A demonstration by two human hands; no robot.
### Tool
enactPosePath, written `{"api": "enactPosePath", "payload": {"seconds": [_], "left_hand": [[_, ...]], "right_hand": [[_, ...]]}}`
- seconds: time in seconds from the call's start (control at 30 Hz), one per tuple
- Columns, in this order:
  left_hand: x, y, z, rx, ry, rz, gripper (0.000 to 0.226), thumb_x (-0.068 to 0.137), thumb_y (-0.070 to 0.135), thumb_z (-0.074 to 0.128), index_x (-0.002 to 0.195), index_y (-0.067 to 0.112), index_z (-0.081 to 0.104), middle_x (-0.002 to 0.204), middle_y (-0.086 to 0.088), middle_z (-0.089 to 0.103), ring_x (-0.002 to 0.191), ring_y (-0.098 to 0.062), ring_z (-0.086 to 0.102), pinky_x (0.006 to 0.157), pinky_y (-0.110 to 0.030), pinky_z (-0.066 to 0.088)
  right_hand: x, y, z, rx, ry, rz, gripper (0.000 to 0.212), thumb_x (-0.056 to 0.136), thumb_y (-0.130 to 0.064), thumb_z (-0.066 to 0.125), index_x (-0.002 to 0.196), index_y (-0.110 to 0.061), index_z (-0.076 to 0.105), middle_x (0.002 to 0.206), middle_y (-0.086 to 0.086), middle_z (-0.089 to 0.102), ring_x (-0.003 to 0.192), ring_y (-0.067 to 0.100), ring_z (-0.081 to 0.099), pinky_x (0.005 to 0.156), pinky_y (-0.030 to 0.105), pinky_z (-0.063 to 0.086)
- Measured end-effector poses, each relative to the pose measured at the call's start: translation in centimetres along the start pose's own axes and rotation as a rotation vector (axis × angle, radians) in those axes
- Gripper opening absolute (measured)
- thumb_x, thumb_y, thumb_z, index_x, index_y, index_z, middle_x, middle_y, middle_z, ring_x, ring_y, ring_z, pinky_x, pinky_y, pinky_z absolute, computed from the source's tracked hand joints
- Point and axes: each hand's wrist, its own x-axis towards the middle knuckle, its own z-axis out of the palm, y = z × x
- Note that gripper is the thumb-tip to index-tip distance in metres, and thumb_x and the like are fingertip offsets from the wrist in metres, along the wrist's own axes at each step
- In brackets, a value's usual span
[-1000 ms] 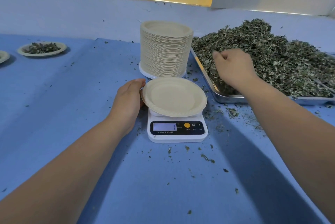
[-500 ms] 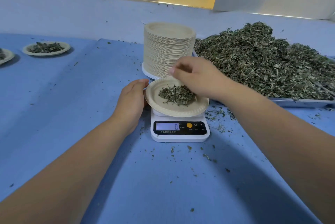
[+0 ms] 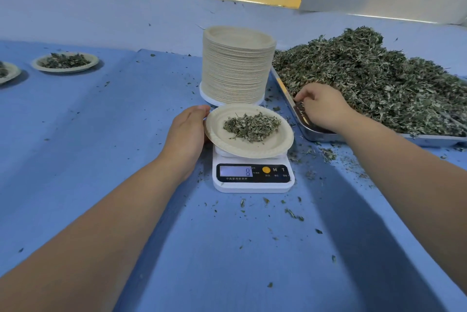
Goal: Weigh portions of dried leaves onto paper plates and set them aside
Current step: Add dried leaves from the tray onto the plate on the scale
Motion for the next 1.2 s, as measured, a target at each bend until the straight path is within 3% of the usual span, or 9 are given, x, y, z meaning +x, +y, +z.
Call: {"api": "enactPosePath", "payload": {"seconds": [0.17,0.3,0.37,0.43,0.6,0.77,0.93,1.03,1.2], "left_hand": [[0.4,-0.4,0.0,0.079,-0.002,0.049,0.031,0.093,0.028,0.047,0.096,-0.002,0.054,0.106,-0.028,0.052,0.064,-0.005,0.052,0.076,-0.05,0.051],[0.8,-0.6,0.0,0.019,0.051,0.002,0.029,0.092,0.034,0.048,0.104,0.02,0.071,0.099,0.002,0.071,0.09,-0.017,0.064,0.081,-0.038,0.051],[1.1,-0.9,0.0,0.019,0.042,0.007,0.025,0.09,0.034,0.05,0.096,0.02,0.07,0.085,0.009,0.065,0.078,-0.013,0.057,0.075,-0.032,0.045],[1.4,-1.1,0.0,0.017,0.03,0.023,0.023,0.089,0.033,0.051,0.086,0.017,0.068,0.071,0.013,0.058,0.067,-0.009,0.051,0.066,-0.03,0.042],[1.2,-1.3,0.0,0.044,0.023,0.072,0.026,0.09,0.032,0.05,0.07,0.02,0.06,0.069,0.009,0.054,0.066,-0.012,0.047,0.066,-0.034,0.04],[1.1,-1.4,0.0,0.1,0.028,0.141,0.03,0.095,0.031,0.046,0.083,0.014,0.068,0.067,0.017,0.061,0.061,0.002,0.055,0.056,-0.013,0.044],[1.2,-1.4,0.0,0.09,0.014,0.108,0.027,0.091,0.034,0.048,0.073,0.025,0.066,0.068,0.018,0.061,0.065,-0.003,0.055,0.065,-0.028,0.042],[1.2,-1.3,0.0,0.065,0.018,0.087,0.025,0.089,0.033,0.049,0.072,0.027,0.066,0.069,0.017,0.06,0.07,-0.009,0.054,0.068,-0.031,0.042],[1.2,-1.3,-0.1,0.032,0.025,0.052,0.025,0.088,0.036,0.05,0.087,0.029,0.075,0.088,0.006,0.073,0.087,-0.016,0.066,0.083,-0.039,0.053]], "right_hand": [[2.8,0.9,0.9,-0.131,-0.047,-0.023,0.026,0.105,-0.014,0.042,0.123,-0.021,0.059,0.104,0.012,0.066,0.084,0.032,0.064,0.071,0.04,0.054],[5.8,1.1,1.8,-0.312,-0.081,-0.13,0.036,0.105,-0.014,0.045,0.14,-0.019,0.051,0.12,0.019,0.063,0.094,0.033,0.063,0.073,0.038,0.052],[7.2,1.4,2.2,-0.556,-0.119,-0.175,0.046,0.104,-0.01,0.043,0.149,-0.016,0.04,0.156,0.018,0.037,0.14,0.037,0.038,0.105,0.051,0.042],[8.0,1.5,2.5,-0.713,-0.194,-0.166,0.053,0.104,-0.012,0.041,0.155,-0.018,0.027,0.166,0.013,0.013,0.153,0.034,0.011,0.117,0.058,0.023],[7.7,1.4,3.1,-0.587,-0.399,-0.079,0.036,0.104,-0.02,0.045,0.14,-0.018,0.047,0.13,0.015,0.061,0.108,0.034,0.06,0.097,0.046,0.05],[6.7,-0.1,0.3,-0.636,-0.475,-0.13,0.027,0.099,-0.017,0.05,0.123,-0.02,0.061,0.117,0.011,0.067,0.097,0.032,0.062,0.087,0.043,0.053],[5.5,-0.4,-2.6,-0.518,-0.291,-0.203,0.019,0.097,-0.022,0.057,0.108,-0.031,0.069,0.096,-0.002,0.07,0.078,0.02,0.066,0.07,0.031,0.056],[5.1,0.5,-2.2,-0.605,-0.057,-0.259,0.034,0.094,-0.038,0.061,0.126,-0.027,0.065,0.11,0.005,0.071,0.094,0.027,0.063,0.083,0.039,0.055],[3.4,1.8,-0.1,-0.612,-0.367,-0.108,0.044,0.101,-0.036,0.05,0.142,-0.019,0.049,0.132,0.014,0.062,0.109,0.034,0.06,0.092,0.042,0.052]]}}
